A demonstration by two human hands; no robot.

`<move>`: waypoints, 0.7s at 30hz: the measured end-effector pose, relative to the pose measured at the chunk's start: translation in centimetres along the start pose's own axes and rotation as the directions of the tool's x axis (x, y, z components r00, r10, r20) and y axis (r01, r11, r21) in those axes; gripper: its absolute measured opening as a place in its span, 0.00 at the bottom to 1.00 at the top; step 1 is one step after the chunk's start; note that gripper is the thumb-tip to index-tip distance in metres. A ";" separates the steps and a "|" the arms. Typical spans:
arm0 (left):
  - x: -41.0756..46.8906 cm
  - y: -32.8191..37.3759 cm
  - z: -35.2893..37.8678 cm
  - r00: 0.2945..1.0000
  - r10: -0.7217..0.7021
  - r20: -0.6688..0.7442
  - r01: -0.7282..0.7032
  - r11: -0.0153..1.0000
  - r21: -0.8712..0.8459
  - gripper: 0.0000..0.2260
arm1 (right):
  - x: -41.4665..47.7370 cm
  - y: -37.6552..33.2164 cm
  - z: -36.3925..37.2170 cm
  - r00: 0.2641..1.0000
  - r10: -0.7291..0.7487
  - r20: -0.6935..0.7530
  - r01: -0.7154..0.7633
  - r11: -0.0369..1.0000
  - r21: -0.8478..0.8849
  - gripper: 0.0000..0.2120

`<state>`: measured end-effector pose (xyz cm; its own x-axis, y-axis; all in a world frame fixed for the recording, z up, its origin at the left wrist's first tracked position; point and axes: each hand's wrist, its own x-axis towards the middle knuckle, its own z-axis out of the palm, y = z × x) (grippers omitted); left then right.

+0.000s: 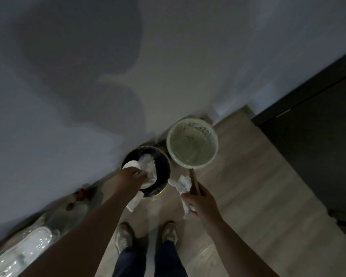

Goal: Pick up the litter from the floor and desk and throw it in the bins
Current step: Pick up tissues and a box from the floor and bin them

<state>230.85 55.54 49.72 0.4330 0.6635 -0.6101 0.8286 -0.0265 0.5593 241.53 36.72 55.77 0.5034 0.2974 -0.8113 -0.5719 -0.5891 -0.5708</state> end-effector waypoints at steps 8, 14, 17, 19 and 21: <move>6.2 -2.4 5.4 0.996 0.038 0.080 -0.046 0.993 0.109 0.14 | 4.4 3.4 0.0 0.996 0.076 0.048 -0.078 0.996 0.048 0.11; 9.5 -4.5 6.8 0.977 0.098 0.192 -0.146 0.956 0.254 0.30 | 6.8 5.5 0.7 0.993 0.092 0.071 -0.095 0.995 0.042 0.11; 10.0 -4.9 6.8 0.977 0.127 0.174 -0.181 0.921 0.344 0.27 | 7.8 6.1 1.2 0.994 0.094 0.058 -0.096 0.995 0.030 0.11; 9.8 -5.2 6.3 0.967 0.153 0.206 -0.227 0.882 0.413 0.23 | 8.2 6.2 1.8 0.994 0.088 0.058 -0.088 0.996 -0.003 0.11; 9.4 -6.0 5.5 0.951 0.185 0.247 -0.287 0.821 0.493 0.21 | 8.8 6.2 2.6 0.995 0.080 0.050 -0.078 0.996 -0.044 0.12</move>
<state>231.96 57.83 37.54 0.6524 0.4420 -0.6156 0.7311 -0.5812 0.3574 240.75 37.67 44.77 0.4225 0.2866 -0.8598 -0.5802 -0.6433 -0.4995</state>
